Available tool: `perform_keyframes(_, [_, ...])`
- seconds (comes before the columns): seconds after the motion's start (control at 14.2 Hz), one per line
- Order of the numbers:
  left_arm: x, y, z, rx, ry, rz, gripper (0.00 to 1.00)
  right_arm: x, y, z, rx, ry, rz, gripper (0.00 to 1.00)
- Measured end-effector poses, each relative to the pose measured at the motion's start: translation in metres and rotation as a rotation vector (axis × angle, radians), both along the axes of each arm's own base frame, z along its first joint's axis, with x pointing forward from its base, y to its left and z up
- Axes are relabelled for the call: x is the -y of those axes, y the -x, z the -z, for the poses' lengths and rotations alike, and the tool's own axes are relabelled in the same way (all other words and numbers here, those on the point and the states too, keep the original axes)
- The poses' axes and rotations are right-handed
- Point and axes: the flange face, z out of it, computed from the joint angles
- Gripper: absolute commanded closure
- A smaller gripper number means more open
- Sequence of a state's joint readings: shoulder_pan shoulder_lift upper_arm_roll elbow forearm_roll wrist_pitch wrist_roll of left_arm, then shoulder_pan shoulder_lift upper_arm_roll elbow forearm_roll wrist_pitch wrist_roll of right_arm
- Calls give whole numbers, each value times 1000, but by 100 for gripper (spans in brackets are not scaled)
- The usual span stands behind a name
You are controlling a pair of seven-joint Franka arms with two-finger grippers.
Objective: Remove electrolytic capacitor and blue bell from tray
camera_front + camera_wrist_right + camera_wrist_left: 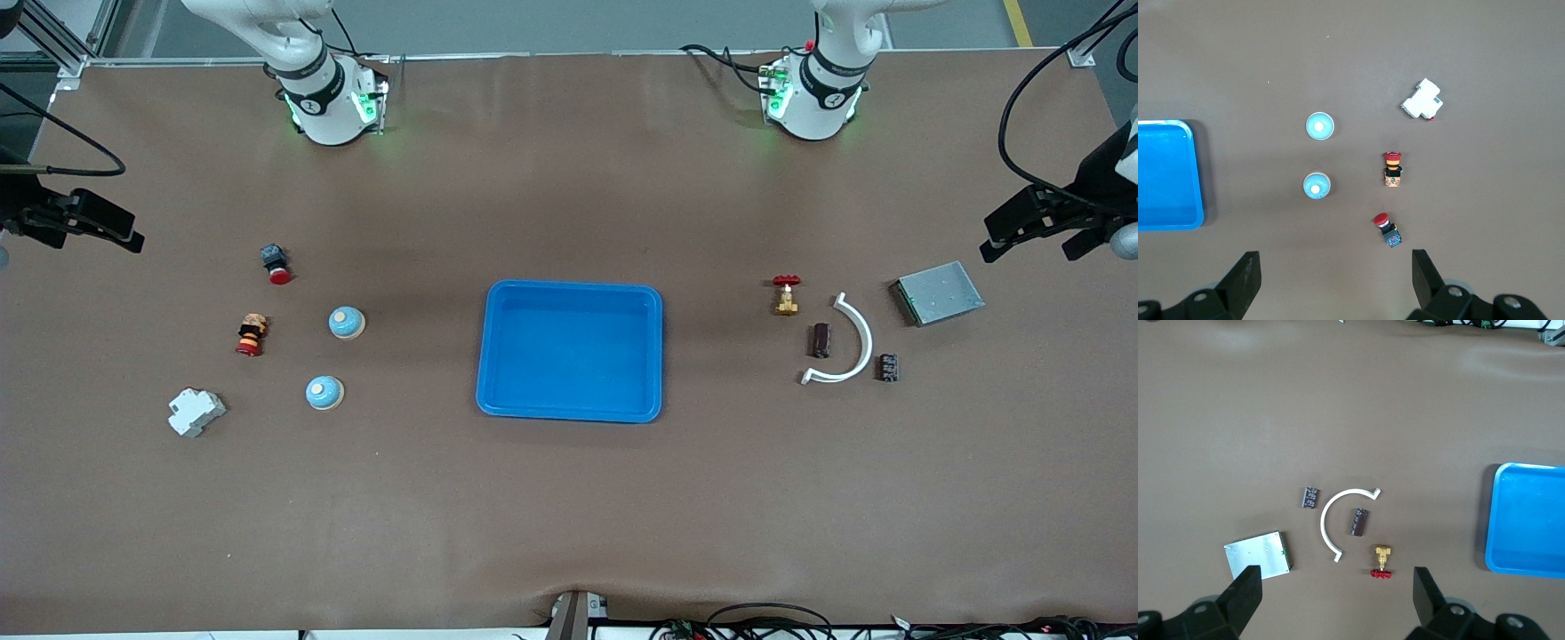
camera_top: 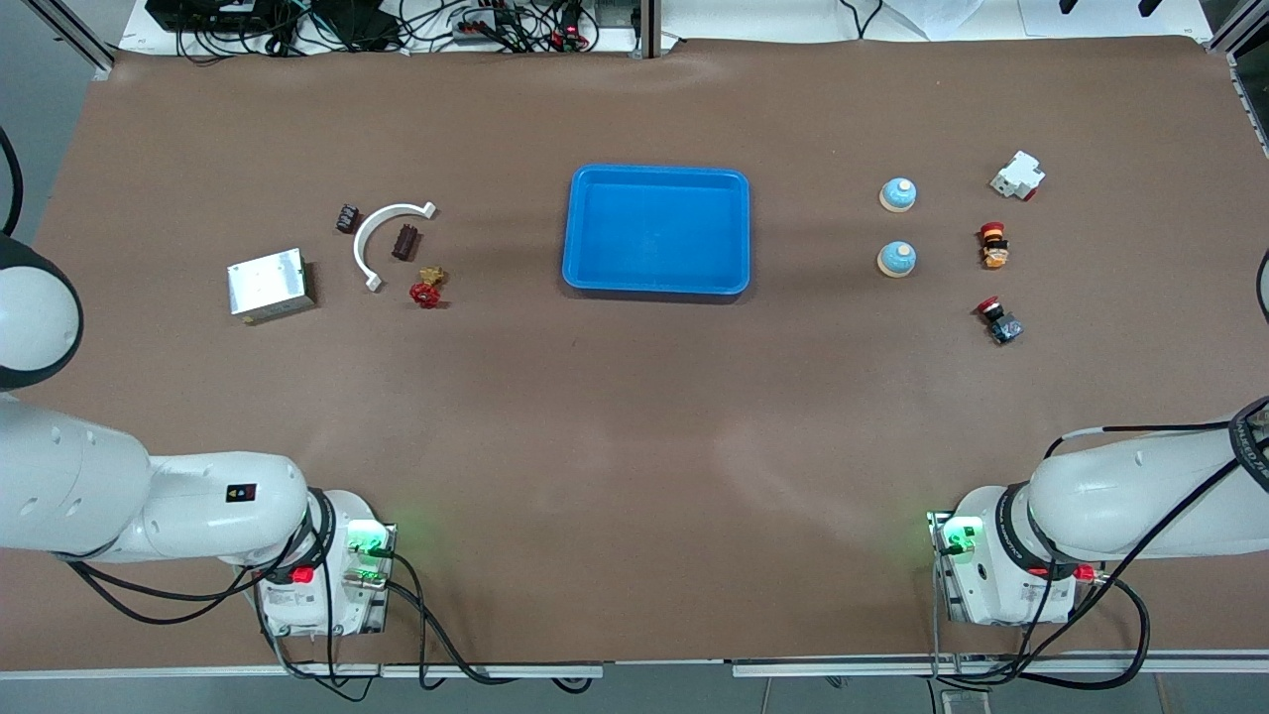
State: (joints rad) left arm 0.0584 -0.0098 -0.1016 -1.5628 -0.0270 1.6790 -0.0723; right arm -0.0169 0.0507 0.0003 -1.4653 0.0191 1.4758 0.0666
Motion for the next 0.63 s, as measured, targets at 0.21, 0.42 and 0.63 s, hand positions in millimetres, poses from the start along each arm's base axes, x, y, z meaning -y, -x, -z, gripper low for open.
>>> perform_keyframes(0.21, [-1, -2, 1, -1, 0, -1, 0, 0, 0, 0, -1, -1, 0, 0])
perform_keyframes(0.42, [-1, -3, 3, -5, 1, -2, 0, 0, 0, 3, -5, -1, -1, 0])
perform_keyframes(0.63, [-1, -3, 4, -7, 1, -2, 0, -2, 0, 4, -8, -12, -3, 0])
